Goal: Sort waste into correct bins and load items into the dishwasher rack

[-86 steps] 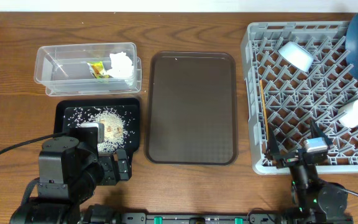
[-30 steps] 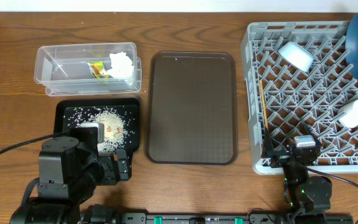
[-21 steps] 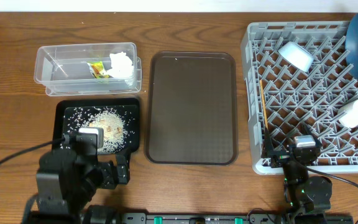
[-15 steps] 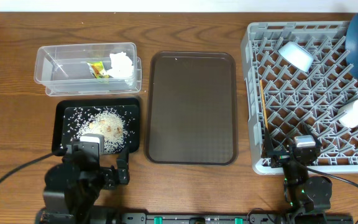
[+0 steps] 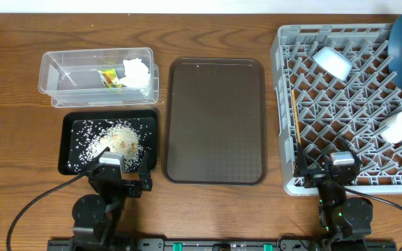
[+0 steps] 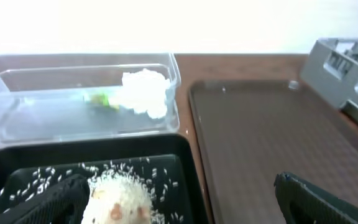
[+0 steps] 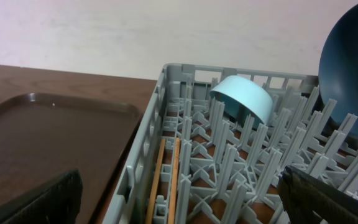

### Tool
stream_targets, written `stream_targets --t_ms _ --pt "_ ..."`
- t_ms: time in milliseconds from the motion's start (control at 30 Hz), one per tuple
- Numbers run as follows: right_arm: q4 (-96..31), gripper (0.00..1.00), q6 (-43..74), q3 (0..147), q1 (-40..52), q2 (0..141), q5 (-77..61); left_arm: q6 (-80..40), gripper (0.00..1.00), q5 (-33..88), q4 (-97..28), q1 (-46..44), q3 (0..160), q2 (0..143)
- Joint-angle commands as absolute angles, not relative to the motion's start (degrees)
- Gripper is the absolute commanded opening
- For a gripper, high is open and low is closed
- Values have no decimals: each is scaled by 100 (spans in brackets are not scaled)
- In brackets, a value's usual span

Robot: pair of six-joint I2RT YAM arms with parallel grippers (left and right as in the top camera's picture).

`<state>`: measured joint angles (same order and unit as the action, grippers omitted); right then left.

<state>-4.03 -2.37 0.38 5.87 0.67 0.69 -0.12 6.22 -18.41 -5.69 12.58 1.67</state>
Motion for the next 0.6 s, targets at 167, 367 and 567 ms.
stream_targets --t_ms 167,367,567 --pt "-421 99 -285 32 631 32 106 43 98 -14 -207 -587 421 10" --pt "-421 99 -285 32 631 32 106 45 98 -268 99 -580 60 10" --pt "-421 99 -285 32 631 32 106 338 98 -237 -419 -580 21 10"
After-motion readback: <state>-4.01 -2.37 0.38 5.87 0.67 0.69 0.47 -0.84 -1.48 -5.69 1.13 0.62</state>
